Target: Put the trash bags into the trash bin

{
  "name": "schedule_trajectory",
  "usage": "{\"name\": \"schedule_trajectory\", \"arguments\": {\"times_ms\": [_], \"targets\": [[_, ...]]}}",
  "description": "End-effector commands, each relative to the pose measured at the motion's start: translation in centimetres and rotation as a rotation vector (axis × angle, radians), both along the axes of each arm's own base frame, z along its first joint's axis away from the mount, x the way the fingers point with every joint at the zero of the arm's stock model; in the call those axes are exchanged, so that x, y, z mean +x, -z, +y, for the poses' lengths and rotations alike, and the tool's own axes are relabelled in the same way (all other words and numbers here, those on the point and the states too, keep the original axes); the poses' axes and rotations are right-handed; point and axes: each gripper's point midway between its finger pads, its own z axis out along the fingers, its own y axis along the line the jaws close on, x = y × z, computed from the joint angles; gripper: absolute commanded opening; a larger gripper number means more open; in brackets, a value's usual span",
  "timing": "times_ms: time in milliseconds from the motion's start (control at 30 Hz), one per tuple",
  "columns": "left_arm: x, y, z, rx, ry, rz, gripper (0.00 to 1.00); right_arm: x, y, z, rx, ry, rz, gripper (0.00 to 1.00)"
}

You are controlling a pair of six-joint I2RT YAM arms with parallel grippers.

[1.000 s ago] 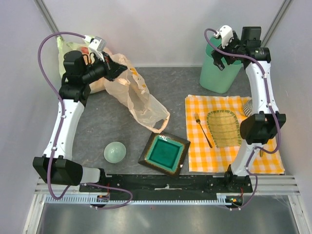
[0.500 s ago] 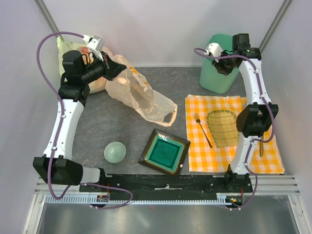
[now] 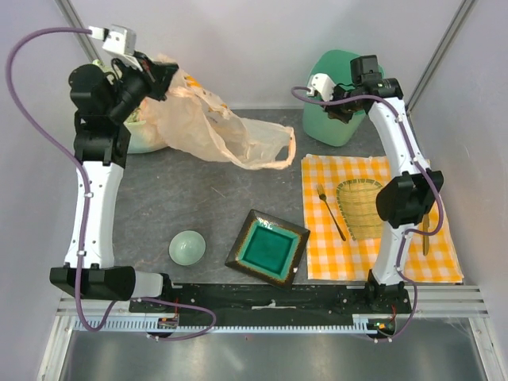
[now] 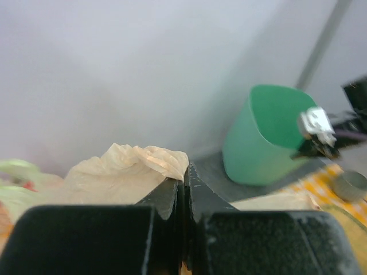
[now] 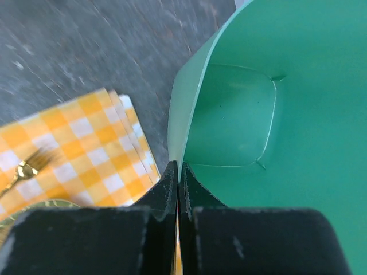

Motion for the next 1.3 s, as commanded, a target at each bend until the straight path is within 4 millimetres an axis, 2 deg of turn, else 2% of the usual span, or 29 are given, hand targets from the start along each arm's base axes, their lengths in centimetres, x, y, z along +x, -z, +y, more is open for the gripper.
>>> {"name": "schedule_trajectory", "arguments": {"times_ms": [0, 67, 100, 133, 200, 267, 400, 500, 533, 567, 667, 767, 933, 1067, 1100, 1133, 1167, 1200, 1233, 1267], "targets": [[-2.8, -12.0, 5.5, -0.004, -0.322, -0.361, 0.02, -3.5, -12.1, 6.5, 0.127, -0.183, -0.3, 0.0], [-3.8, -14.4, 6.8, 0.007, -0.398, -0.449, 0.02, -4.7, -12.0, 7.8, 0.137, -0.215, -0.289, 0.0], [-4.5, -15.8, 7.7, -0.002, -0.447, -0.485, 0.02, -5.9, -12.5, 9.0, 0.151, -0.25, -0.293, 0.0], [-5.0, -16.8, 8.1, -0.016, -0.468, -0.516, 0.02, -6.5, -11.8, 9.5, 0.15, -0.27, -0.272, 0.0], [-6.2, -18.5, 9.4, -0.008, -0.546, -0.567, 0.02, -8.0, -11.9, 10.6, 0.17, -0.307, -0.259, 0.0], [-6.7, -19.4, 10.0, -0.009, -0.579, -0.588, 0.02, -9.1, -11.4, 11.5, 0.183, -0.338, -0.233, 0.0], [-8.0, -21.2, 10.4, -0.016, -0.603, -0.652, 0.02, -12.6, -11.7, 14.8, 0.207, -0.423, -0.199, 0.0], [-8.0, -21.3, 10.8, -0.02, -0.629, -0.655, 0.02, -14.7, -10.5, 16.6, 0.205, -0.47, -0.158, 0.0], [-7.9, -21.2, 10.9, -0.021, -0.633, -0.654, 0.02, -15.1, -9.3, 16.9, 0.194, -0.478, -0.13, 0.0], [-7.8, -21.1, 10.9, -0.021, -0.634, -0.651, 0.02, -15.3, -9.0, 17.4, 0.192, -0.482, -0.132, 0.0], [-7.6, -20.7, 10.9, -0.021, -0.632, -0.64, 0.02, -17.6, -7.4, 19.6, 0.19, -0.53, -0.096, 0.0], [-7.4, -20.3, 10.7, -0.017, -0.622, -0.629, 0.02, -19.4, -6.0, 20.8, 0.179, -0.556, -0.056, 0.0], [-7.1, -19.3, 9.8, -0.016, -0.57, -0.598, 0.02, -21.1, -3.9, 22.4, 0.147, -0.582, -0.028, 0.0], [-6.7, -18.1, 9.1, -0.035, -0.524, -0.557, 0.02, -21.8, -3.7, 23.1, 0.145, -0.597, -0.022, 0.0], [-6.7, -18.0, 8.8, -0.029, -0.508, -0.557, 0.02, -21.9, -3.8, 23.2, 0.147, -0.599, -0.024, 0.04], [-6.9, -17.9, 8.7, -0.024, -0.5, -0.559, 0.02, -21.8, -4.1, 23.4, 0.152, -0.596, -0.028, 0.32], [-6.6, -17.5, 8.4, -0.056, -0.48, -0.536, 0.02, -21.6, -4.6, 23.4, 0.166, -0.576, -0.028, 0.49], [-6.7, -17.5, 7.9, -0.054, -0.456, -0.536, 0.02, -21.4, -5.0, 23.5, 0.179, -0.559, -0.031, 0.62], [-6.6, -17.3, 7.7, -0.051, -0.44, -0.534, 0.02, -21.2, -6.5, 23.8, 0.205, -0.542, -0.053, 0.76], [-6.7, -17.5, 7.4, -0.054, -0.424, -0.539, 0.02, -20.8, -7.4, 24.0, 0.226, -0.525, -0.072, 0.81]]}}
